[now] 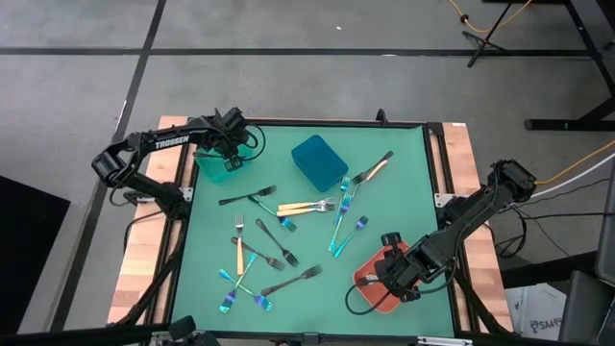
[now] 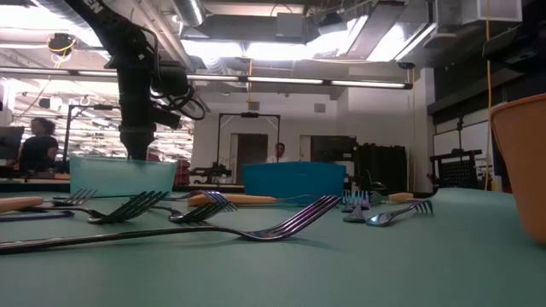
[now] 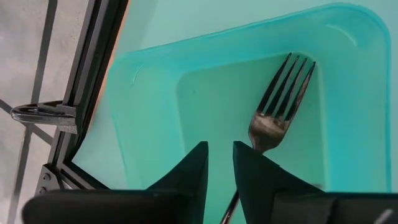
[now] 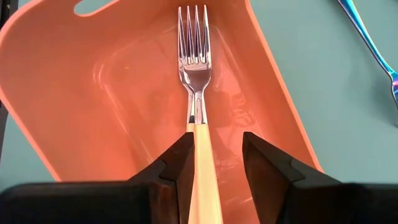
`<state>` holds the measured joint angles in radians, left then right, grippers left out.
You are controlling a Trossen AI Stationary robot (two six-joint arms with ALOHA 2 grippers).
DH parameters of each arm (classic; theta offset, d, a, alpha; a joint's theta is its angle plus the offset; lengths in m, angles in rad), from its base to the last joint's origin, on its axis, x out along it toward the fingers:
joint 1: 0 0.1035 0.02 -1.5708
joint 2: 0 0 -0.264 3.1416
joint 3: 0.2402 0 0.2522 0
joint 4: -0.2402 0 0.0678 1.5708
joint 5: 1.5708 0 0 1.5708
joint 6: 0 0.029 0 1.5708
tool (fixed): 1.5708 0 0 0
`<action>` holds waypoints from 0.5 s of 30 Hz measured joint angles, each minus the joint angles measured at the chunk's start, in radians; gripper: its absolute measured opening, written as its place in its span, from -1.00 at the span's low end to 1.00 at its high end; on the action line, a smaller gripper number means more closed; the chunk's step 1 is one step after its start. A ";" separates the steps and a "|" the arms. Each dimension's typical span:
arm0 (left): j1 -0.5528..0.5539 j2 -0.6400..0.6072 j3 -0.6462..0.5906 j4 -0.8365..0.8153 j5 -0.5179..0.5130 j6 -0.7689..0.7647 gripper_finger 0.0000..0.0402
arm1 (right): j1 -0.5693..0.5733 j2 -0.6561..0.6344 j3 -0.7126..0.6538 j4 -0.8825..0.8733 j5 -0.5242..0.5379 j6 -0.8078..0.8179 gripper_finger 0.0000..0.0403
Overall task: Sort silverware by color (type)
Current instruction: Put the purple fork into the blue bin
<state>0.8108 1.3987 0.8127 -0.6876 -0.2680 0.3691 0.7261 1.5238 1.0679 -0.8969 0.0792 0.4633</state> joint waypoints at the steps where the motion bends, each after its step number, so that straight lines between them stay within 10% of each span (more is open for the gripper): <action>1: 0.000 0.000 0.000 0.000 0.000 0.000 -0.68 | 0.000 0.000 0.000 0.000 0.000 0.000 -0.38; 15: -0.023 -0.033 0.000 0.000 -0.004 0.000 -0.76 | 0.000 0.000 0.000 0.000 0.000 0.000 -0.38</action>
<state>0.7875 1.3661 0.8127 -0.6878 -0.2718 0.3691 0.7261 1.5238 1.0679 -0.8970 0.0792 0.4633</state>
